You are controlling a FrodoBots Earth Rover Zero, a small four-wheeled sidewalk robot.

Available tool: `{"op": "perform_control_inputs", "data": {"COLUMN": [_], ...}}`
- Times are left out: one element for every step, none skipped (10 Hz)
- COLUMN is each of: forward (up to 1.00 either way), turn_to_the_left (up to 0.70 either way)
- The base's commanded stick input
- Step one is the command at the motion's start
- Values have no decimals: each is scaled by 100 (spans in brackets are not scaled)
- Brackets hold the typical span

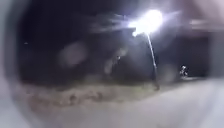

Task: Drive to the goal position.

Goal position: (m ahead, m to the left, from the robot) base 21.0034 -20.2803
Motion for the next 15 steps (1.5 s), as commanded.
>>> {"op": "perform_control_inputs", "data": {"forward": [92, 92, 93, 92, 93, 92, 92, 94, 93, 93, 94, 95, 95, 95, 95], "turn_to_the_left": [-37, -37, -37, -37, -37, -37, -37, -37, -37, -31, -8, 0, 0, 0, 0]}}
